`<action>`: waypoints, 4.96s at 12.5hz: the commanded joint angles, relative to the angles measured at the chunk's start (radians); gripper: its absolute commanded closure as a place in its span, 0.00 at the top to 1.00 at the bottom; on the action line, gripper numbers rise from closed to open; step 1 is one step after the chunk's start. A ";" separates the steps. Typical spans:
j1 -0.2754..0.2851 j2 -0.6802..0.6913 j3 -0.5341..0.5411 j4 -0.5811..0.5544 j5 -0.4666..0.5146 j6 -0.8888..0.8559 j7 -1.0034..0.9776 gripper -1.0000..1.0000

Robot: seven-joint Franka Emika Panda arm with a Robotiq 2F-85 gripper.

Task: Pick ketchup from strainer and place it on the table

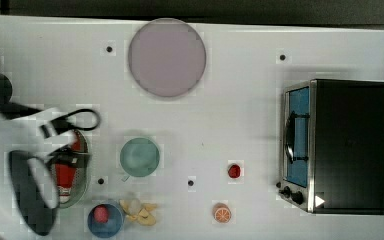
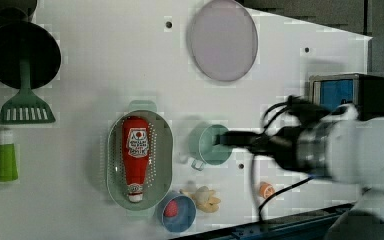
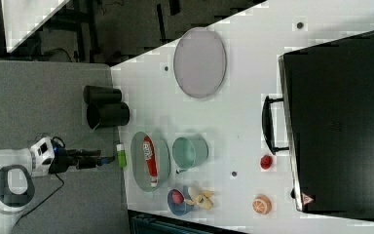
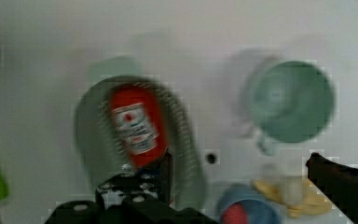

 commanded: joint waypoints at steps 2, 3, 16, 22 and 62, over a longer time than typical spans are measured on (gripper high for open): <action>0.022 0.054 0.096 -0.068 -0.009 0.179 0.065 1.00; 0.023 0.085 0.114 -0.100 -0.013 0.245 0.065 1.00; 0.056 0.567 0.087 -0.160 -0.560 0.663 0.370 1.00; 0.141 0.668 0.010 -0.087 -0.701 0.641 0.457 0.71; -0.440 0.146 -0.219 -0.246 -0.159 0.384 -0.563 0.56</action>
